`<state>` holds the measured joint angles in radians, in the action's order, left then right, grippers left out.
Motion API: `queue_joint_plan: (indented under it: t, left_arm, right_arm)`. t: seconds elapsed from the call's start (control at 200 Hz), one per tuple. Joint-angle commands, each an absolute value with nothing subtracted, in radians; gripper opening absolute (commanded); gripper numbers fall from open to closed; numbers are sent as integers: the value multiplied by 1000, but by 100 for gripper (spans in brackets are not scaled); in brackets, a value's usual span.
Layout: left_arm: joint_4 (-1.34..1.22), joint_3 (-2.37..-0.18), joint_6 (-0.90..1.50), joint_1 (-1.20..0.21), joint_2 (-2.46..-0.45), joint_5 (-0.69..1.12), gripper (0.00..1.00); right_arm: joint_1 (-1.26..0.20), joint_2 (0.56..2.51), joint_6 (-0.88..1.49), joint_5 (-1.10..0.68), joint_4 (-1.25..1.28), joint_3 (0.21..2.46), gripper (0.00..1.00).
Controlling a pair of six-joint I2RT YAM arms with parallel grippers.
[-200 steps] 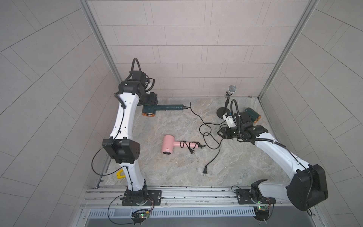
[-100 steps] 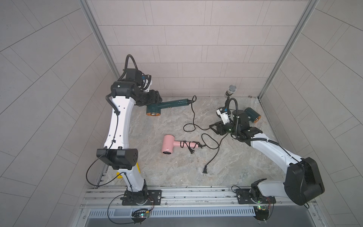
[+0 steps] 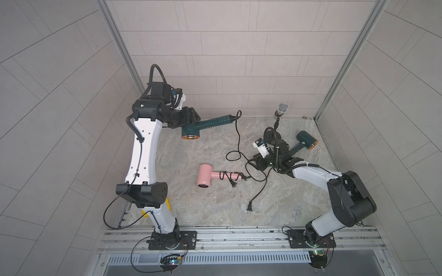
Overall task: Wrap the cord around the hair dryer
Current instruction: Wrap the power cord around the hair dryer.
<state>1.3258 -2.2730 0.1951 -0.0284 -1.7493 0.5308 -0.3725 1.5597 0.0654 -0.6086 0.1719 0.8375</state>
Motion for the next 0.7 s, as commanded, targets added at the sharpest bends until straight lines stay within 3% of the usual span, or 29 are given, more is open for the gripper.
queue_joint_plan:
  t: [0.0, 0.33, 0.405, 0.455, 0.49, 0.555, 0.695]
  left_arm:
    - [1276, -2287, 228, -27, -1697, 587, 0]
    - [1252, -2255, 242, -27, -1666, 639, 0]
    - [1252, -2242, 243, -26, -1664, 642, 0]
    - [1250, -2233, 239, -26, -1664, 639, 0]
    - [1249, -2225, 237, -26, -1664, 639, 0]
    - [1237, -2207, 237, -26, -1664, 633, 0]
    - [1215, -2154, 235, -26, -1671, 520, 0]
  right_arm:
    - [-392, 1592, 84, -623, 292, 856, 57]
    - [-419, 1734, 215, -561, 449, 919, 54]
    - [-419, 1739, 226, -556, 463, 924, 44]
    - [-420, 1733, 224, -558, 449, 931, 16]
    - [-419, 1725, 221, -560, 438, 929, 8]
    - [-419, 1706, 221, -567, 414, 924, 0]
    - [-431, 1615, 166, -533, 211, 937, 0]
